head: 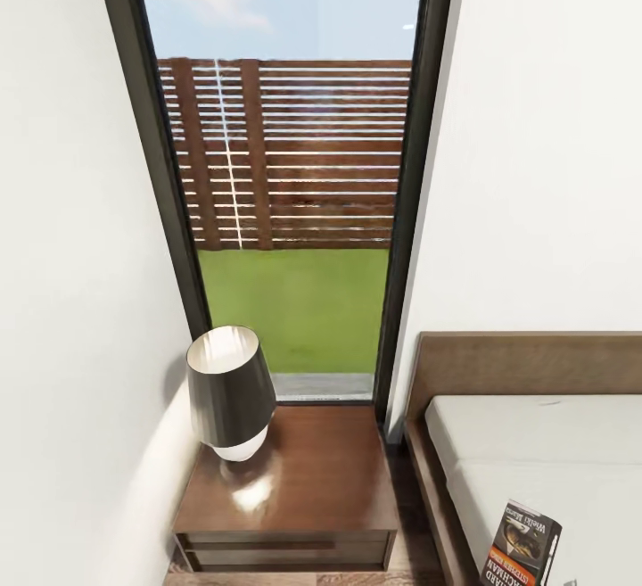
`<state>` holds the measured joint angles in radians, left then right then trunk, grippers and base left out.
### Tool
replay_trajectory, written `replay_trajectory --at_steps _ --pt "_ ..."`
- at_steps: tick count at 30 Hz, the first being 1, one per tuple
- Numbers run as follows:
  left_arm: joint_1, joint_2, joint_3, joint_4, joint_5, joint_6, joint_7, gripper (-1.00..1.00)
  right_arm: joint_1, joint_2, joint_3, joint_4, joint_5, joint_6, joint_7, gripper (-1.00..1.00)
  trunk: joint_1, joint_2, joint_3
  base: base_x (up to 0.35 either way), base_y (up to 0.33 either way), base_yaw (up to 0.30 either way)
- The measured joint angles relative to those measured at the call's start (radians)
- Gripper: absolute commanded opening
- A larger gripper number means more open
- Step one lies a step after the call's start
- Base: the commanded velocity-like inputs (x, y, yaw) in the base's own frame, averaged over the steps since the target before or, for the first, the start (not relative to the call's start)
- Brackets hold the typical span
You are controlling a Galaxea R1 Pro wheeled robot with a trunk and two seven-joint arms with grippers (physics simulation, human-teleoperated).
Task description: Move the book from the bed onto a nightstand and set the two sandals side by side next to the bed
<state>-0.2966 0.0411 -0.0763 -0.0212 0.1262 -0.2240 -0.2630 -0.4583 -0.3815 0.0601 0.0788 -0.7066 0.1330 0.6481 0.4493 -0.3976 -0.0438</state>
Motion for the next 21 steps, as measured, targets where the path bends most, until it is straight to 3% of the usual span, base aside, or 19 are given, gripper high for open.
replay_trajectory --at_steps 21 --pt "0.0 0.0 0.0 0.0 0.0 0.0 0.0 1.0 0.0 0.0 0.0 0.0 0.0 0.0 0.0 -1.0 0.0 0.0 0.0 0.0 0.0 0.031"
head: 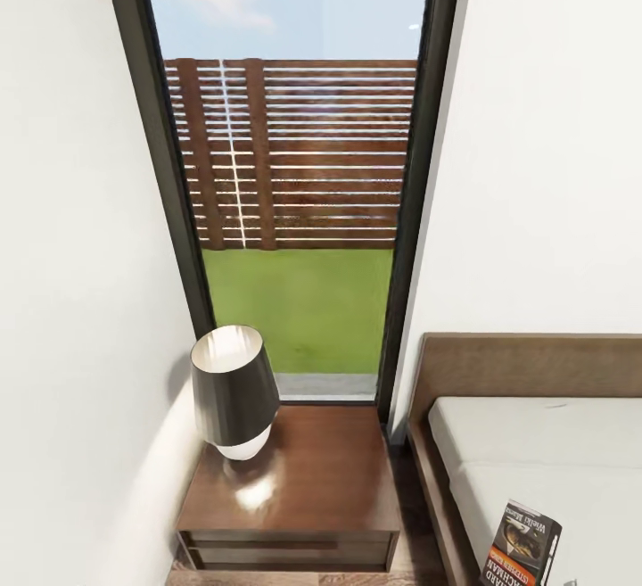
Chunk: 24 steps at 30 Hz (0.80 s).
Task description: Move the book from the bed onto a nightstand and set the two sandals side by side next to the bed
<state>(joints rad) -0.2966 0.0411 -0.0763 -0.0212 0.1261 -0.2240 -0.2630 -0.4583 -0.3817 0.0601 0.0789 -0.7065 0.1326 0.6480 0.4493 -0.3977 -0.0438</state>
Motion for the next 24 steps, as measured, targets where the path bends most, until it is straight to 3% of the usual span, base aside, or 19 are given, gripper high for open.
replay_trajectory --at_steps 11,24 --pt "0.0 0.0 0.001 0.0 0.0 0.0 -0.001 1.0 0.0 0.0 0.0 0.0 0.0 0.0 0.0 -1.0 0.0 0.0 0.0 0.011 0.0 0.003" --pt "0.0 0.0 0.001 0.0 0.0 0.0 0.0 1.0 0.0 0.0 0.001 0.0 0.001 0.0 0.001 -1.0 -0.001 0.0 0.0 0.285 0.0 0.0"
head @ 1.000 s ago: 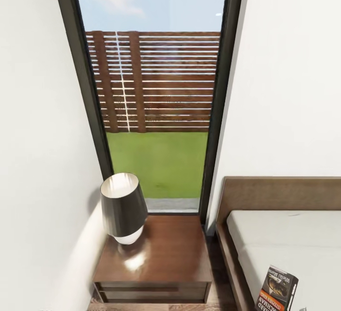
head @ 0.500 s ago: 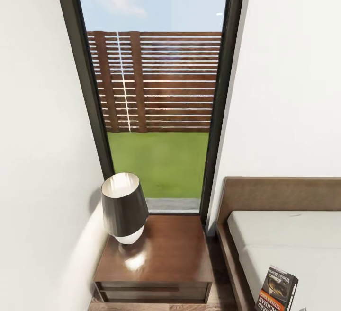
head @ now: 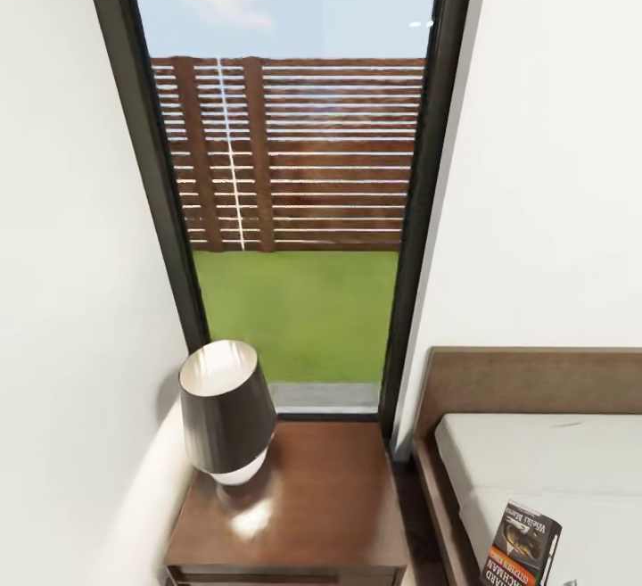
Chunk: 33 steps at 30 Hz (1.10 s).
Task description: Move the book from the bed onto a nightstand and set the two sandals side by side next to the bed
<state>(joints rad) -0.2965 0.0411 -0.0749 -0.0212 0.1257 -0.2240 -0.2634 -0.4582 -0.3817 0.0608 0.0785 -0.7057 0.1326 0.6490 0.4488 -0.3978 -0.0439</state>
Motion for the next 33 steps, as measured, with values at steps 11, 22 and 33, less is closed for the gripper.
replay_trajectory --at_steps 11,22,33 --pt "0.0 0.0 -0.001 0.0 -0.001 0.0 -0.001 1.0 0.0 0.001 -0.001 0.0 -0.001 0.0 0.0 -1.0 0.0 0.0 0.0 0.163 0.0 0.09" --pt "0.0 0.0 -0.001 0.0 -0.001 0.0 -0.001 1.0 0.0 0.0 -0.001 0.001 -0.001 0.001 0.001 -1.0 0.001 0.0 0.0 0.083 0.0 0.01" --pt "0.0 0.0 -0.001 0.0 -0.001 0.0 -0.001 1.0 0.0 0.0 -0.001 0.0 -0.001 0.0 0.001 -1.0 0.001 0.0 0.0 0.002 0.0 0.0"
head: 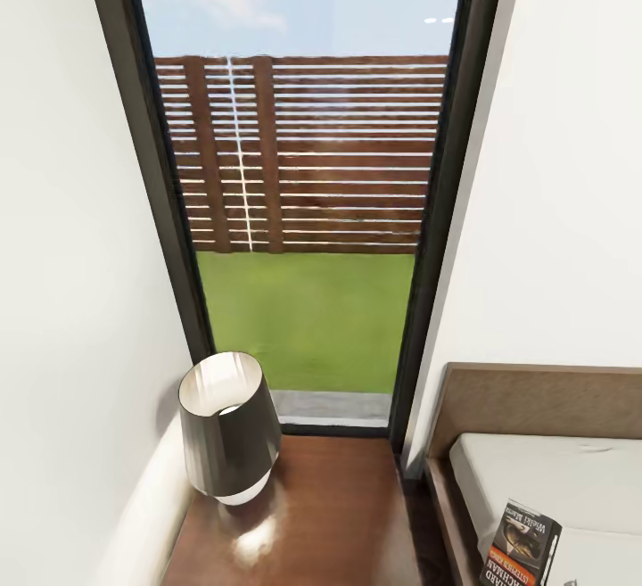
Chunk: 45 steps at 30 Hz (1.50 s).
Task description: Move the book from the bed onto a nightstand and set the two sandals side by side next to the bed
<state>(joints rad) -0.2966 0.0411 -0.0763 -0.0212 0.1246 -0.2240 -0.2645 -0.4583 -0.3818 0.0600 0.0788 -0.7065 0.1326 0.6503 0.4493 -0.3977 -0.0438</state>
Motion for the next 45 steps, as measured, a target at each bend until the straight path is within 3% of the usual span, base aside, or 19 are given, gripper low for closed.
replay_trajectory --at_steps 15,19,21,22,23,26,29,30,31,32,39,43,45 --pt "0.0 0.0 0.001 0.0 0.0 0.0 0.0 1.0 0.0 -0.001 0.001 -0.011 0.004 0.007 0.026 -1.0 0.0 0.0 0.0 0.0 0.0 0.0" --pt "0.0 0.0 0.001 0.0 0.0 -0.001 0.0 1.0 -0.001 -0.006 -0.002 -0.055 0.002 0.034 0.031 -1.0 0.0 0.0 0.0 0.0 0.0 0.0" --pt "0.0 0.0 0.001 0.0 0.0 -0.001 0.0 1.0 -0.003 -0.009 -0.006 -0.105 -0.002 0.079 0.034 -1.0 0.0 0.0 0.0 0.0 0.0 0.0" --pt "0.0 0.0 0.001 0.0 0.0 -0.001 0.0 1.0 -0.003 -0.023 0.006 -0.163 -0.002 0.169 0.035 -1.0 0.0 0.0 0.0 0.0 0.0 0.0" --pt "0.0 0.0 0.001 0.0 0.0 -0.001 0.0 1.0 -0.003 -0.031 -0.01 -0.186 -0.005 0.206 0.035 -1.0 0.0 0.0 0.0 0.0 0.0 0.0" --pt "0.0 0.0 0.001 0.0 0.0 -0.002 0.0 1.0 -0.003 -0.073 -0.005 -0.301 -0.006 0.384 0.037 -1.0 0.0 0.0 0.0 0.0 0.0 0.0" --pt "0.0 0.0 0.001 0.0 0.0 -0.002 0.0 1.0 -0.003 -0.09 -0.008 -0.384 -0.011 0.462 0.037 -1.0 0.0 0.0 0.0 0.0 0.0 0.0" --pt "0.0 0.0 0.001 0.0 0.0 -0.002 0.0 1.0 -0.002 -0.097 -0.006 -0.466 -0.013 0.54 0.038 -1.0 0.0 0.0 0.0 0.0 0.0 0.0" --pt "0.0 0.0 0.001 0.0 0.0 -0.002 0.0 1.0 -0.003 -0.098 -0.014 -0.488 -0.027 0.562 0.037 -1.0 0.0 0.0 0.0 0.0 0.0 0.0" --pt "0.0 0.0 0.001 0.0 0.0 -0.002 0.0 1.0 -0.002 -0.099 -0.009 -0.517 -0.012 0.595 0.037 -1.0 0.0 0.0 0.0 0.0 0.0 0.0" --pt "0.0 0.0 0.001 0.0 0.0 -0.002 0.0 1.0 -0.002 -0.095 -0.01 -0.668 -0.025 0.757 0.033 -1.0 0.0 0.0 0.0 0.0 0.0 0.0" --pt "0.0 0.001 0.002 -0.001 0.0 -0.002 0.0 1.0 -0.002 -0.087 -0.005 -0.7 -0.02 0.778 0.031 -1.0 0.0 0.0 0.0 0.0 0.0 0.0" --pt "0.0 0.001 0.002 -0.002 0.0 -0.002 0.0 1.0 -0.002 -0.028 -0.002 -0.708 -0.03 0.789 0.028 -1.0 0.0 0.0 0.0 0.0 0.0 0.0"
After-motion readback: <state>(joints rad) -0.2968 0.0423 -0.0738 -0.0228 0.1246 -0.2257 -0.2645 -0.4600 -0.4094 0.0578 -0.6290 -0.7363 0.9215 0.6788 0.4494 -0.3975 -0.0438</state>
